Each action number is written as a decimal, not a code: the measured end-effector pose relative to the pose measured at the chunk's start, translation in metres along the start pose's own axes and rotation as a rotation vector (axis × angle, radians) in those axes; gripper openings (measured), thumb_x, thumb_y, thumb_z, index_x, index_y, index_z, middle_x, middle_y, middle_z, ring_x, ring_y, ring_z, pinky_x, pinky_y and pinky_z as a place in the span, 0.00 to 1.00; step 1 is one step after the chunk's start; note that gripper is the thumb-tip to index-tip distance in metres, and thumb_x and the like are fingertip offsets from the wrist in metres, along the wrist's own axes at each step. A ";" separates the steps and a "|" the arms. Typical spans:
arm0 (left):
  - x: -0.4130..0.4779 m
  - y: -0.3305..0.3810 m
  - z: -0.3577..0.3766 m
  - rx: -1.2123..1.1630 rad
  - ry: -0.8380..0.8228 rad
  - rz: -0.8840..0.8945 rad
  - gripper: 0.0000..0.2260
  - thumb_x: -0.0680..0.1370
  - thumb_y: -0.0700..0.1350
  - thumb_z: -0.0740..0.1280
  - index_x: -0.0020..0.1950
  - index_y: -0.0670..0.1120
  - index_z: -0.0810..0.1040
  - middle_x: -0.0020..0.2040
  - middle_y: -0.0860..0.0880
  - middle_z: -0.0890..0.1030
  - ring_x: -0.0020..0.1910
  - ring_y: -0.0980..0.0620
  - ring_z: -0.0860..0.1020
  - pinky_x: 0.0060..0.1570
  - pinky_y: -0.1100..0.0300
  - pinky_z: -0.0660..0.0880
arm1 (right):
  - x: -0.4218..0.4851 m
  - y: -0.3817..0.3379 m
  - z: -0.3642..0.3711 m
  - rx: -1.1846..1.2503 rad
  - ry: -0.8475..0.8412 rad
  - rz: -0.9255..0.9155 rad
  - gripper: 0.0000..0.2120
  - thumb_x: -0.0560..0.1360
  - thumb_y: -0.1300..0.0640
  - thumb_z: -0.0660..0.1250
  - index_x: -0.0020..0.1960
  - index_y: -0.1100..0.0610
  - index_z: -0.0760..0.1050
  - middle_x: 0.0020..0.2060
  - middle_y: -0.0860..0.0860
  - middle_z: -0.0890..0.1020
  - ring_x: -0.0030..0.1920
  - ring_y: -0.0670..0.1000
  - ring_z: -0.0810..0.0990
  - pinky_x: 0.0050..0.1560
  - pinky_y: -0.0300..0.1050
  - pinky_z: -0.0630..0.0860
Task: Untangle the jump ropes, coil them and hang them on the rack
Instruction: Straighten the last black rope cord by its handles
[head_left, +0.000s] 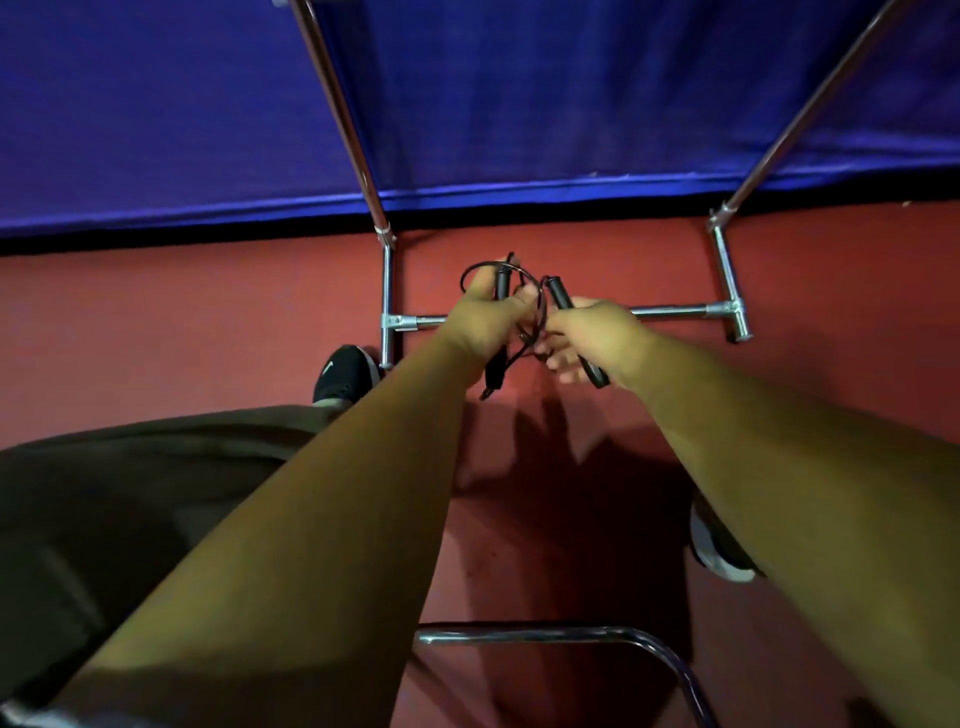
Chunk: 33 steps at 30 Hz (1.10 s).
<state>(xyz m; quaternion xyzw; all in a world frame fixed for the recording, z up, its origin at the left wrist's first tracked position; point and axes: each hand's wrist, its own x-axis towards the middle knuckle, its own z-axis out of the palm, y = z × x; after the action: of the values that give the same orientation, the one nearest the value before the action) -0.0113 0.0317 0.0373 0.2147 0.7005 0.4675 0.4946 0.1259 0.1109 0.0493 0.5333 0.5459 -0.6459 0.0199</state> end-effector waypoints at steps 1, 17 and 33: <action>-0.008 0.016 0.000 -0.010 -0.014 0.031 0.06 0.85 0.48 0.68 0.61 0.52 0.75 0.40 0.48 0.78 0.26 0.58 0.73 0.29 0.63 0.71 | -0.011 -0.011 -0.002 0.019 -0.029 -0.019 0.08 0.84 0.55 0.65 0.61 0.53 0.79 0.42 0.54 0.86 0.35 0.52 0.83 0.38 0.46 0.80; -0.135 0.226 -0.007 -0.203 -0.200 0.086 0.33 0.75 0.77 0.60 0.60 0.52 0.84 0.55 0.49 0.86 0.59 0.48 0.83 0.62 0.48 0.79 | -0.167 -0.150 -0.009 0.056 0.313 -0.491 0.07 0.82 0.48 0.71 0.55 0.50 0.84 0.48 0.52 0.88 0.45 0.55 0.83 0.47 0.50 0.79; -0.123 0.216 -0.047 0.983 0.114 -0.217 0.17 0.86 0.40 0.55 0.67 0.35 0.79 0.64 0.35 0.81 0.41 0.43 0.73 0.44 0.57 0.74 | -0.178 -0.167 -0.056 0.606 0.055 -0.361 0.16 0.84 0.39 0.67 0.56 0.52 0.77 0.34 0.47 0.78 0.28 0.46 0.75 0.26 0.39 0.70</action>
<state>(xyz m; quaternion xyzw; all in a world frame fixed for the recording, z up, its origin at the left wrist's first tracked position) -0.0364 0.0186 0.2892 0.3220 0.8820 0.0393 0.3418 0.1380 0.1198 0.2994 0.4273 0.4153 -0.7569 -0.2683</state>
